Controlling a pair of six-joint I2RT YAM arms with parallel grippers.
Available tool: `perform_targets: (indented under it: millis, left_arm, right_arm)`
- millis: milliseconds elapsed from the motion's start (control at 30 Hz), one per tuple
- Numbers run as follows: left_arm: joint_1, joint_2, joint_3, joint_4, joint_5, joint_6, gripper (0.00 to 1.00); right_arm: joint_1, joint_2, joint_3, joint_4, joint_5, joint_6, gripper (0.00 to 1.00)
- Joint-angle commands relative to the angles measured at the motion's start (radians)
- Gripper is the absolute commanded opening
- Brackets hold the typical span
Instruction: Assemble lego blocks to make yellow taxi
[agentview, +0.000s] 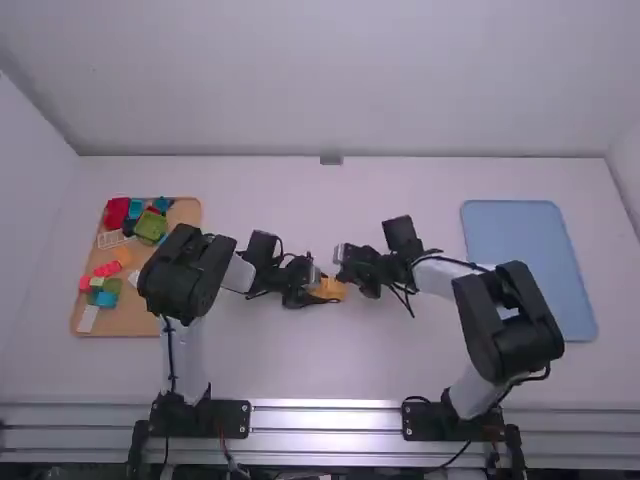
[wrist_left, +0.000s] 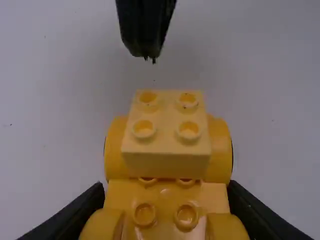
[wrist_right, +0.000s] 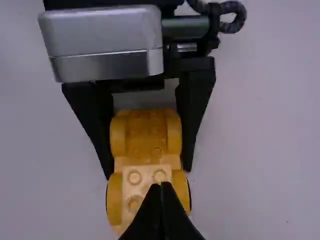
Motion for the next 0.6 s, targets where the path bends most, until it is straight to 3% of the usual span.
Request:
perform_targets:
  millis: [0,567]
  left_arm:
    - [-0.002,0.026,-0.017,-0.019,-0.043,-0.019,0.37]
    - [-0.002,0.026,-0.018,-0.022,-0.036,-0.019,0.36]
  right_arm:
    - [0.013,0.04,0.002,-0.004,0.042,0.023,0.0]
    - [0.031,0.103,0.002,0.018,0.037,0.03,0.0]
